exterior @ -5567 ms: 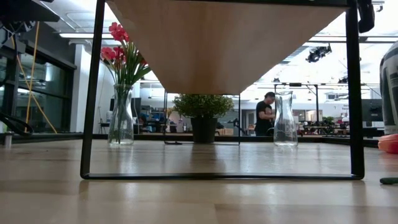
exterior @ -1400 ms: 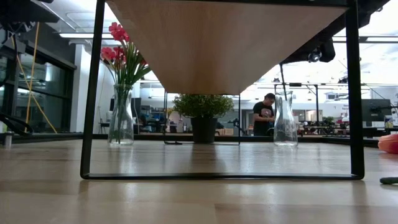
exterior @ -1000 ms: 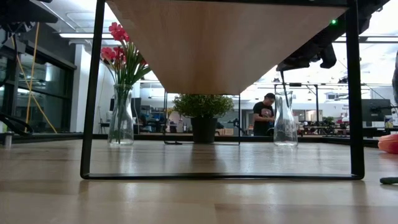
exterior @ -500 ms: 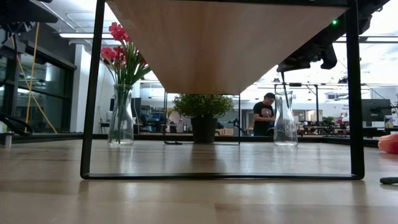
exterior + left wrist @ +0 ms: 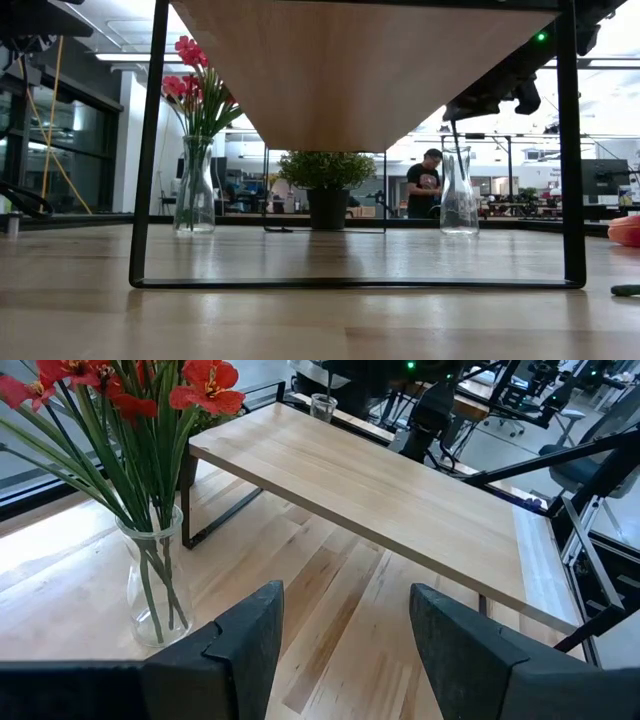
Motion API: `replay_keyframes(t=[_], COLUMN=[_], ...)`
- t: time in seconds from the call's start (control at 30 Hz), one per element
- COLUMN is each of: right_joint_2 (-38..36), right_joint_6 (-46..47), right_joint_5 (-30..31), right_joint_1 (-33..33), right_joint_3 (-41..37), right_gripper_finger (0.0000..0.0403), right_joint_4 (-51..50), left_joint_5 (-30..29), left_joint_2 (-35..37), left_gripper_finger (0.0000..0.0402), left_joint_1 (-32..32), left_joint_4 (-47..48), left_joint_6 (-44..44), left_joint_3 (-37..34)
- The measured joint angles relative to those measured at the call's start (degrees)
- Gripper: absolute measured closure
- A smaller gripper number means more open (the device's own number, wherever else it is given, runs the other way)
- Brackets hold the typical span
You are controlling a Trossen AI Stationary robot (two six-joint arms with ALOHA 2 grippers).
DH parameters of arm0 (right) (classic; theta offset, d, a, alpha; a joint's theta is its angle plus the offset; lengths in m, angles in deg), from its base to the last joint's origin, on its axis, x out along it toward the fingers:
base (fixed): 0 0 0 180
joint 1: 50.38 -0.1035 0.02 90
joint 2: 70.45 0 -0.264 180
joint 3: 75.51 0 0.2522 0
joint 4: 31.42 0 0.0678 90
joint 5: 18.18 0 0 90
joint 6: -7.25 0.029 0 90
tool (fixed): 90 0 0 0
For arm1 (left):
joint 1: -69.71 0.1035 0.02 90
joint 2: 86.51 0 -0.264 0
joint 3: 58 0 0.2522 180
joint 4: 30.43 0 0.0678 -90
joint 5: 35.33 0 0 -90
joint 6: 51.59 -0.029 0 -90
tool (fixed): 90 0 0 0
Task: Pick and place flowers into a vace then onto a shelf
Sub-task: Put the blue flowers into the right transparent vase
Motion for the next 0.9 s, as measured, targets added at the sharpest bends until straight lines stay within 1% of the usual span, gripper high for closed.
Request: replay_keyframes(t=[0.23,0.53,0.73,0.9], right_joint_2=[0.0,0.0,0.0,-0.2], right_joint_6=[0.0,0.0,-0.1,-0.2], right_joint_5=[-1.7,-2.7,-7.2,-10.1], right_joint_1=[0.0,0.0,0.0,0.0], right_joint_3=[0.0,0.0,0.0,0.0], right_gripper_finger=[0.0358,0.0316,0.0291,0.0280], right_joint_4=[-0.7,-2.5,-6.7,-9.1], left_joint_5=[0.0,0.0,0.0,0.0], left_joint_2=[0.0,0.0,0.0,0.0], left_gripper_finger=[0.0151,0.0151,0.0151,0.0151], left_joint_1=[0.0,0.0,0.0,0.0], left_joint_4=[0.0,-0.1,0.0,0.0], left_joint_6=[0.0,0.0,0.0,0.0], left_joint_3=[0.0,0.0,0.0,0.0])
